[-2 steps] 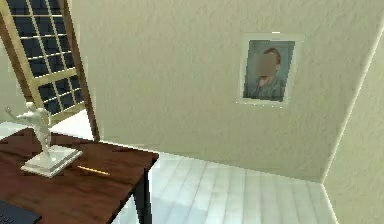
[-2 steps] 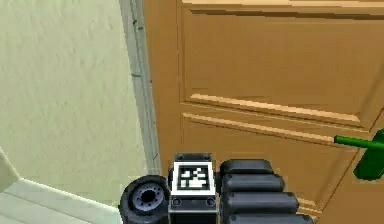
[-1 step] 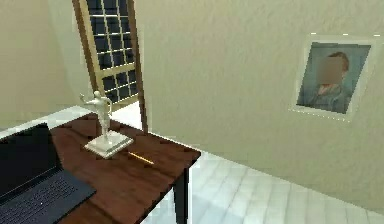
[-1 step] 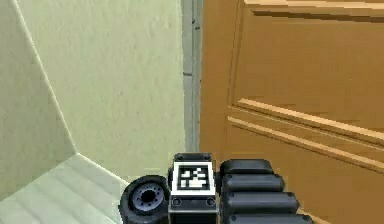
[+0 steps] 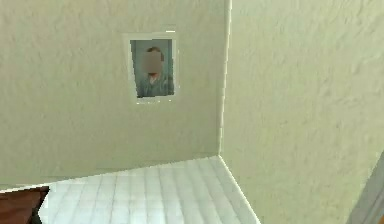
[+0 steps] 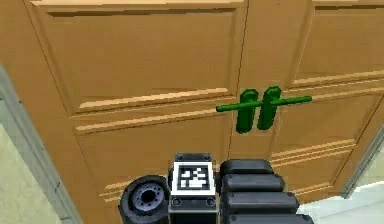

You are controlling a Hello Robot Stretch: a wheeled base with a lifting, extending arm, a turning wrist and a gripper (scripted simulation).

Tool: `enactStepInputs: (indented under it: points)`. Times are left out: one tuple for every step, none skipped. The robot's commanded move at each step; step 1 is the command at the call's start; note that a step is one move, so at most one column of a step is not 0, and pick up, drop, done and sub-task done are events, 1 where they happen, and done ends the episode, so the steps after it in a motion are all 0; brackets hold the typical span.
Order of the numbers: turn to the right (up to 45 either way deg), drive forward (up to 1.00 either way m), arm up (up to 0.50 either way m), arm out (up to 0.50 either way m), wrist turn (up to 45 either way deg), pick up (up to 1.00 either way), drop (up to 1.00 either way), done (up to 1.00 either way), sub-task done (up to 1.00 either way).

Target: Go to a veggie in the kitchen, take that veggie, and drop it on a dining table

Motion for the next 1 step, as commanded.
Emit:
enactStepInputs:
  points:
    - [45.0,0.00,0.00,0.00,0.0,0.00,0.00,0.00,0.00]
